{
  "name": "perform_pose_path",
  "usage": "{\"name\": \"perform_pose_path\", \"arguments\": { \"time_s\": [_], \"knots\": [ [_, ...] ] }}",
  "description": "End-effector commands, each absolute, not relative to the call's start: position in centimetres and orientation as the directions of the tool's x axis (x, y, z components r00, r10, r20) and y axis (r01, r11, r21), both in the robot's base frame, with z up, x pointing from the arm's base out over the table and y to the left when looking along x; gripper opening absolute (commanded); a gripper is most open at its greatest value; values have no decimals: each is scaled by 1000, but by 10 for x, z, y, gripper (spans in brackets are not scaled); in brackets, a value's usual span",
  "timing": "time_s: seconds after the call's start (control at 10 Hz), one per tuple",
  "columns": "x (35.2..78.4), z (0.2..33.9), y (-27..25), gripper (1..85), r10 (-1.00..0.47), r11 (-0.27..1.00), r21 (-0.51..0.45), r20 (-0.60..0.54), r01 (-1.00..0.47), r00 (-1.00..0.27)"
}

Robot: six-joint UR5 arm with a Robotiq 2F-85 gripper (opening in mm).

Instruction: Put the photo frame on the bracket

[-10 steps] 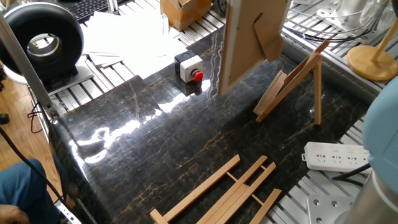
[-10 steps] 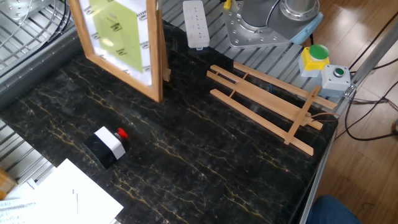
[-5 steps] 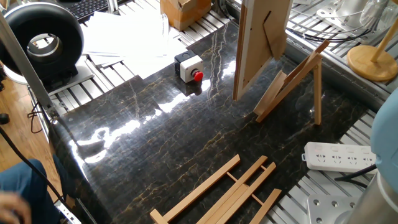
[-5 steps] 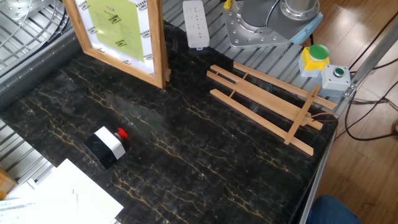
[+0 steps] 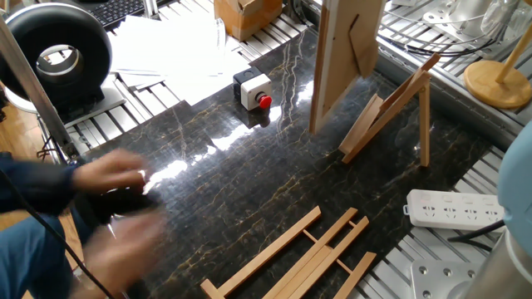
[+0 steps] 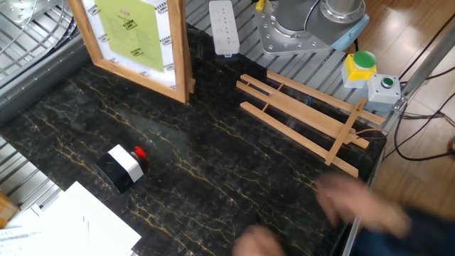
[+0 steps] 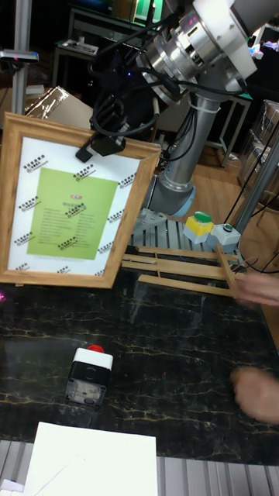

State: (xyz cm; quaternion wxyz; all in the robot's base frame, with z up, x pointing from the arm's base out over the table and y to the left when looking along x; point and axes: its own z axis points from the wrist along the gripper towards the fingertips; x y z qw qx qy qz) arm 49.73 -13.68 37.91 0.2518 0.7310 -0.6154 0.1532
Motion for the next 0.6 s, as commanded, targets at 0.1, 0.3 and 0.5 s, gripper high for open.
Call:
{"name": "perform_pose_path", "arguments": {
  "time_s": [0.1,0.3,0.5],
  "knots": [
    [521,363,-111,10,-874,-158,79,453,-984,176],
    [527,361,-106,10,-885,-159,48,436,-986,164],
    [529,363,-111,10,-875,-154,43,458,-987,156]
  ]
}}
